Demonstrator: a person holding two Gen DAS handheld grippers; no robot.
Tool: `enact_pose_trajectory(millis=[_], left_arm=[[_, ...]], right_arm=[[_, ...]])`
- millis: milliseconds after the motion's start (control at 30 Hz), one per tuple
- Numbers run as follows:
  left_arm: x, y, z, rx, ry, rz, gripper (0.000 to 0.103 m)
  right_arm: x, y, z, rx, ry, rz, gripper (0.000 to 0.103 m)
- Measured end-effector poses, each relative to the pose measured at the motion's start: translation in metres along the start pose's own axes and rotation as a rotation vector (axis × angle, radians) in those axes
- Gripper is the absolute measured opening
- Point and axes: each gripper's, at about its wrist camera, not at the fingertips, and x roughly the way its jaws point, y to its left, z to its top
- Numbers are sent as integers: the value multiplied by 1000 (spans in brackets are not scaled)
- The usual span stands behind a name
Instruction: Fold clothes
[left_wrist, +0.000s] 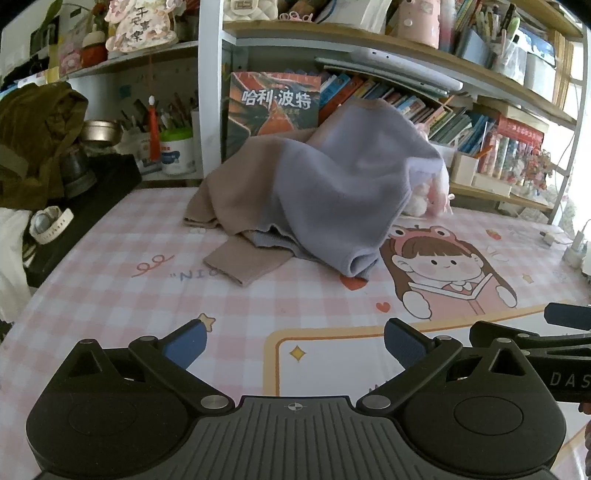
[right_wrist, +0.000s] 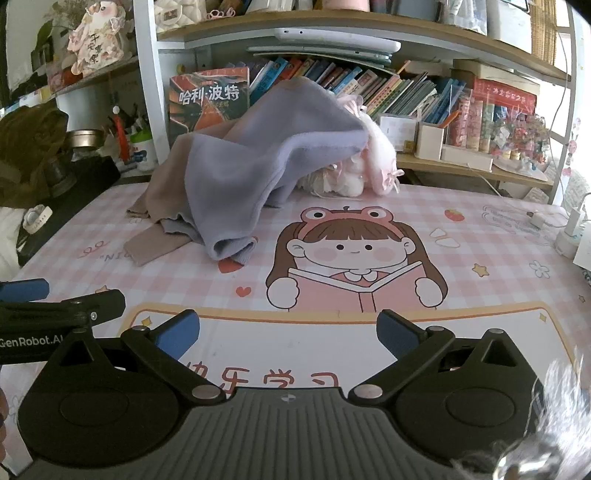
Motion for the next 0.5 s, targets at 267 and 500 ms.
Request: enact_pose_trajectory(millis=[267, 500], left_arm=[[1, 0, -1, 3, 1, 1, 103], [1, -1, -1, 0, 9, 2, 103]], right_arm=[[-1, 0, -1, 0, 0, -5, 103], [2, 0, 0, -1, 6, -7, 103]])
